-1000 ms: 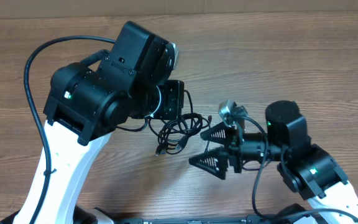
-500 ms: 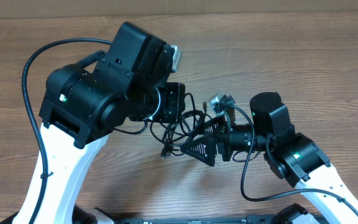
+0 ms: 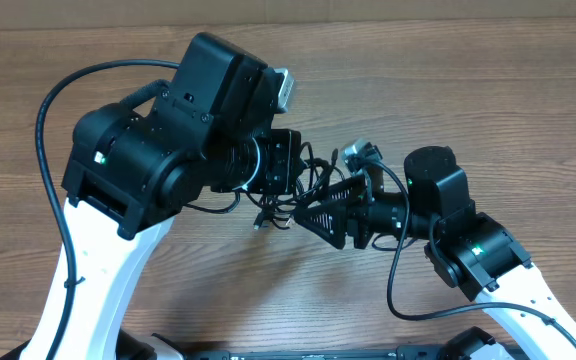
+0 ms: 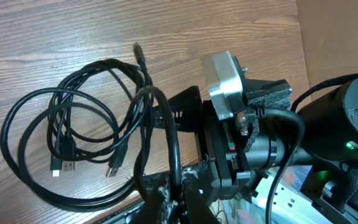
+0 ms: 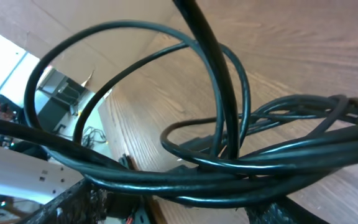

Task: Untangle cables

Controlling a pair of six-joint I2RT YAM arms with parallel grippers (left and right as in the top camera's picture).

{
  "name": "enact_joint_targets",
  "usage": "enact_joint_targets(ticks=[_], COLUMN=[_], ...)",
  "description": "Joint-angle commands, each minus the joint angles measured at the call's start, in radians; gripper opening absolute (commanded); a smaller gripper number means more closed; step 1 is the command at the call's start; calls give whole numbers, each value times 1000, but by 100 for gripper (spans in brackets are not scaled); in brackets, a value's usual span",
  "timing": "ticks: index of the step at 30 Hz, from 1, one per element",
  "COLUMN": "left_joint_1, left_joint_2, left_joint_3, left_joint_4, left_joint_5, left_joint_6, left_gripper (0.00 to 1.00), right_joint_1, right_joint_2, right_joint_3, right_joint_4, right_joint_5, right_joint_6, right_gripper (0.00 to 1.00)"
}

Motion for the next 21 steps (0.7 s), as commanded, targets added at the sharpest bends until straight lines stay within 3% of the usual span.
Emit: enact_joint_targets(ticks=[1,10,16,21], left_joint_1=[0,-1,-1,-1], left_joint_2=[-29,-30,-30,-30], left_joint_3=[29,29,29,29], left_joint_4=[6,9,31,33], left_joint_5=[48,109,138,138], left_joint_6=[-3,-3,-6,-6], left_gripper=[4,4,4,4], right_joint_1=[6,6,6,6], right_joint_2=[-3,-3,-3,-3], right_joint_3=[23,23,23,23], right_joint_4=[26,47,101,102], right_joint_5=[76,312,331,364], right_joint_6=[45,217,287,447], right_gripper=[71,67,70,68])
